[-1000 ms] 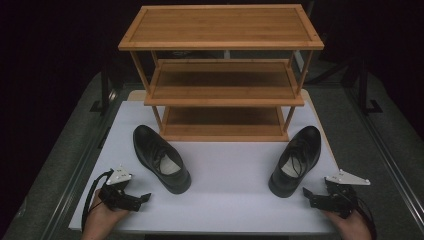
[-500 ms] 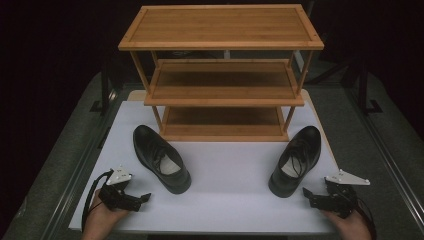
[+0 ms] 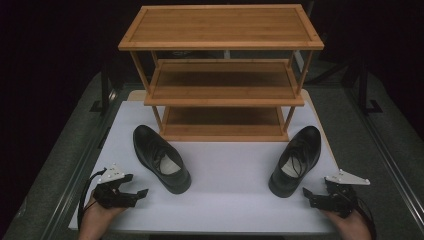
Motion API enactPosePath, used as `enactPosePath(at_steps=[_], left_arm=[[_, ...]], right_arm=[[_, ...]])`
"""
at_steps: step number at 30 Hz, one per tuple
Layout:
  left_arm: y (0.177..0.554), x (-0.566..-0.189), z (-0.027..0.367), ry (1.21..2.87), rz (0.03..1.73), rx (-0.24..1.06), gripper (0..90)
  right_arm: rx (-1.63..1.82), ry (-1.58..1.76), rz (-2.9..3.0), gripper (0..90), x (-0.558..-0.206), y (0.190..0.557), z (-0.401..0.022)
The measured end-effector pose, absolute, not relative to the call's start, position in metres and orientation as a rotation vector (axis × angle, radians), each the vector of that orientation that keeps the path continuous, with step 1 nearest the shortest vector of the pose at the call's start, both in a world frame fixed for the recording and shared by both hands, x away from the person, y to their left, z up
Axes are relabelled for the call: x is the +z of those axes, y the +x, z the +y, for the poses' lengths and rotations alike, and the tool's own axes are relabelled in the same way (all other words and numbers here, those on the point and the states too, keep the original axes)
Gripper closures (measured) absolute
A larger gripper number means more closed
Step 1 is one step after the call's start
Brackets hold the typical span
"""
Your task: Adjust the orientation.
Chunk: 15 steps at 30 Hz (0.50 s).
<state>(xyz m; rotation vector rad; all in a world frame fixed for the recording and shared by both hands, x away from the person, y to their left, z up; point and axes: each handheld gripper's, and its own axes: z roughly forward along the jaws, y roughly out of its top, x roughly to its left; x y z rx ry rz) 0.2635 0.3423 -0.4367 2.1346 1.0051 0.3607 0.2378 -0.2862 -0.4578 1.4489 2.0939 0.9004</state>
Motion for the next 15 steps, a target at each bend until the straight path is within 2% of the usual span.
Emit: enactPosePath(at_steps=[1, 5, 8, 9, 10, 11, 12, 13, 15], left_arm=[[0.263, -0.434, 0.344, 2.125, 1.003, 0.368, 24.2], [0.263, -0.428, 0.350, 2.110, 0.998, 0.360, 34.4], [0.263, -0.425, 0.353, 2.098, 0.995, 0.350, 45.5], [0.264, -0.423, 0.354, 2.093, 1.006, 0.348, 45.5], [0.266, -0.421, 0.355, 2.090, 1.011, 0.349, 55.2], [0.267, -0.420, 0.356, 2.087, 1.014, 0.351, 55.2], [0.269, -0.418, 0.358, 2.087, 1.017, 0.347, 59.6], [0.273, -0.415, 0.360, 2.080, 1.022, 0.340, 71.1], [0.276, -0.413, 0.361, 2.081, 1.024, 0.337, 80.4]], right_arm=[[0.900, 1.449, 2.094, 12.9, -0.458, 0.238, -0.286], [0.900, 1.449, 2.094, 12.9, -0.458, 0.238, -0.286], [0.902, 1.450, 2.093, 12.9, -0.458, 0.238, -0.286], [0.902, 1.450, 2.093, 12.9, -0.458, 0.238, -0.286], [0.902, 1.450, 2.094, 12.9, -0.458, 0.238, -0.286], [0.902, 1.450, 2.094, 12.9, -0.458, 0.238, -0.286], [0.901, 1.450, 2.094, 12.9, -0.458, 0.238, -0.286], [0.901, 1.451, 2.093, 12.9, -0.458, 0.238, -0.286], [0.900, 1.450, 2.093, 12.9, -0.458, 0.238, -0.286]])
